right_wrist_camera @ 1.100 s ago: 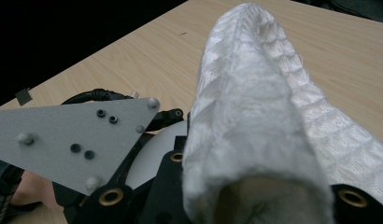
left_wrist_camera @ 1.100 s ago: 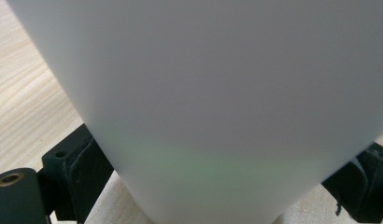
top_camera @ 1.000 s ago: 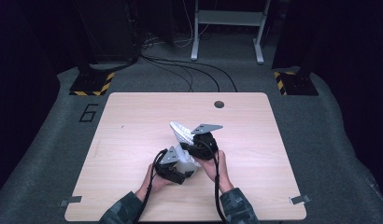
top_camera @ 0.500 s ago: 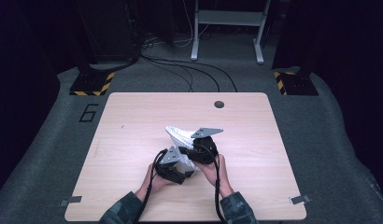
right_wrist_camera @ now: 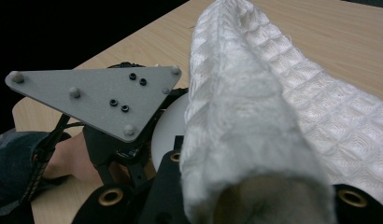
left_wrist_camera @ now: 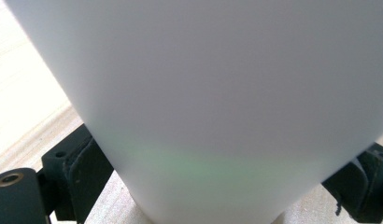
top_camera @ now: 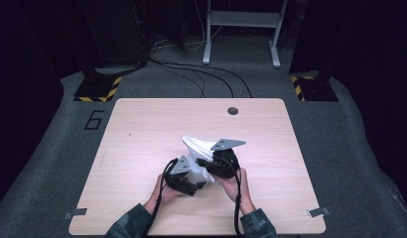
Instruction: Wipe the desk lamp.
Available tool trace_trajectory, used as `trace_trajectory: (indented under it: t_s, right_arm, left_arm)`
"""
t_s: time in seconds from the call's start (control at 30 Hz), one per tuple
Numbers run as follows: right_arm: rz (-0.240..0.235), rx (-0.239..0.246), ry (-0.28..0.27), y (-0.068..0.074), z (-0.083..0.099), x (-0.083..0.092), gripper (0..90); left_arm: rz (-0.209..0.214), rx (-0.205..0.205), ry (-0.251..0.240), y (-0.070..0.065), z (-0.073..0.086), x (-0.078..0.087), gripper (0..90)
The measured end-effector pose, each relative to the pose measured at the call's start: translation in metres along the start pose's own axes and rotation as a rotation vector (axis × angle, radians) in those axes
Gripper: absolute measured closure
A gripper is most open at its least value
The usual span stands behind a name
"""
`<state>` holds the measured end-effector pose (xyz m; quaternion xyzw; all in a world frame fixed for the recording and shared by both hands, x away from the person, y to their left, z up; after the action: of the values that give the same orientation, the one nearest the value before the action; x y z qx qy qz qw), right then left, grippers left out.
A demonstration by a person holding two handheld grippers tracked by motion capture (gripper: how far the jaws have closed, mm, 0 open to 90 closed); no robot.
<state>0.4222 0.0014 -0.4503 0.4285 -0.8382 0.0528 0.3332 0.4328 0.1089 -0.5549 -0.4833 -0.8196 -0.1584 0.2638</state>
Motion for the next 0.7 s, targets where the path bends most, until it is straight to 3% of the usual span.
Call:
trace_trajectory:
  t_s: [0.27, 0.7]
  right_arm:
    - [0.037, -0.009, -0.002, -0.01, -0.003, 0.001, 85.4]
    - [0.044, -0.039, 0.015, -0.017, -0.018, -0.013, 85.3]
  left_arm:
    - [0.003, -0.013, 0.013, 0.001, 0.001, 0.001, 7.6]
    - [0.002, -0.008, 0.009, 0.0, 0.0, 0.0, 7.6]
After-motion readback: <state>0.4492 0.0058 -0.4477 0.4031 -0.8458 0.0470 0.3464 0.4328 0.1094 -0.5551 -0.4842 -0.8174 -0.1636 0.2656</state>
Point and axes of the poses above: each handheld gripper's, and its own axes: x roughly backward along the jaws, z roughly out of its underside, y roughly to its left, the point moved 6 cm from there along -x, roughly forward along the jaws, and after that the axes turned 5 degrees about y, right-handed, at the moved point
